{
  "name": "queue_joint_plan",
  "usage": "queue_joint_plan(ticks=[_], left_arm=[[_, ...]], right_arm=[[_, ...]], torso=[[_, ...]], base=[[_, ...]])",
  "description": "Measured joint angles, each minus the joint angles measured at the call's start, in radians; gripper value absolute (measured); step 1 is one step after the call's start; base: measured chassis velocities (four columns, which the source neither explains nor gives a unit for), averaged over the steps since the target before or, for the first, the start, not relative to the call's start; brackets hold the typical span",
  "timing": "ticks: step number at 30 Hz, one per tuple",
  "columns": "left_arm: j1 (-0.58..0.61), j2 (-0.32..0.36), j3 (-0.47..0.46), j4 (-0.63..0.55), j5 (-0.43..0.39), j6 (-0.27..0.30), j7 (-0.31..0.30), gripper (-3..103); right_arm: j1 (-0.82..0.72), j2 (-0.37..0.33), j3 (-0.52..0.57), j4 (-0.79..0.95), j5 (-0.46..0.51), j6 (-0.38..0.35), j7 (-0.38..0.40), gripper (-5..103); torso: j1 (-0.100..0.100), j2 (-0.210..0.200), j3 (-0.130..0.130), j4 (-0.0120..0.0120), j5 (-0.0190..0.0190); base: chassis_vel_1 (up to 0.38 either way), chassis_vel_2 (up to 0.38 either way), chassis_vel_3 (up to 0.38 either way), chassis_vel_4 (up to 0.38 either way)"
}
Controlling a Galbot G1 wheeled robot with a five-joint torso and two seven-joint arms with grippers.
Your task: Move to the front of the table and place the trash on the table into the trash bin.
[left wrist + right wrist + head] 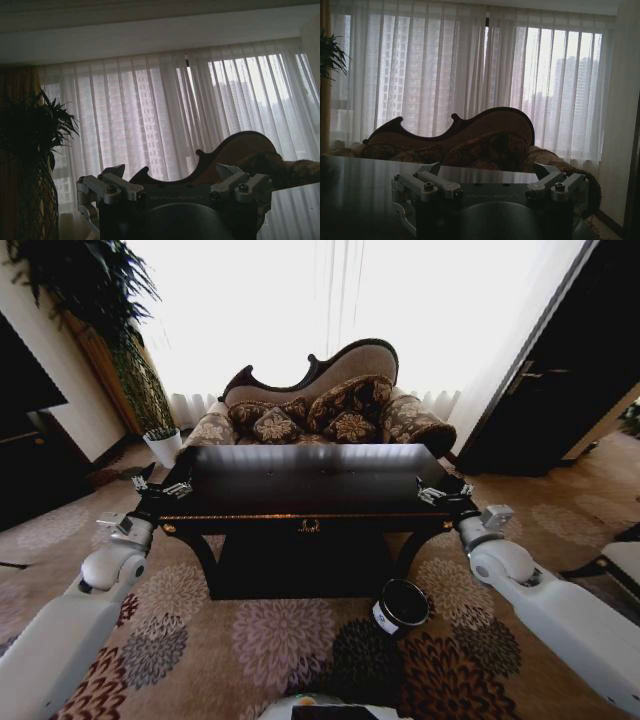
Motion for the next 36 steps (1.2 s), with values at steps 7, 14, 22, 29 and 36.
queue_joint_plan(ticks=[7,14,22,29,36], left_arm=[[0.000,0.000,0.000,0.000,0.000,0.000,0.000,100],[0.000,0.000,0.000,0.000,0.000,0.000,0.000,100],[0.000,0.000,0.000,0.000,0.000,0.000,0.000,100],[0.000,0.000,0.000,0.000,0.000,0.000,0.000,100],[0.000,0.000,0.000,0.000,0.000,0.000,0.000,100]], right_arm=[[0.000,0.000,0.000,0.000,0.000,0.000,0.000,100],[0.000,0.000,0.000,0.000,0.000,0.001,0.000,100],[0.000,0.000,0.000,0.000,0.000,0.001,0.000,100],[0.000,0.000,0.000,0.000,0.000,0.001,0.000,100],[0.000,0.000,0.000,0.000,0.000,0.001,0.000,100]], torso=[[0.000,0.000,0.000,0.0000,0.0000],[0.001,0.000,0.000,0.0000,0.0000],[0.001,0.000,0.000,0.0002,0.0000],[0.001,0.000,0.000,0.0000,-0.0001],[0.001,0.000,0.000,0.0001,0.0000]], base=[[0.165,-0.180,-0.159,0.168],[0.137,-0.127,-0.134,0.133],[0.145,-0.152,-0.150,0.160],[0.137,-0.131,-0.147,0.121],[0.156,-0.141,-0.149,0.158]])
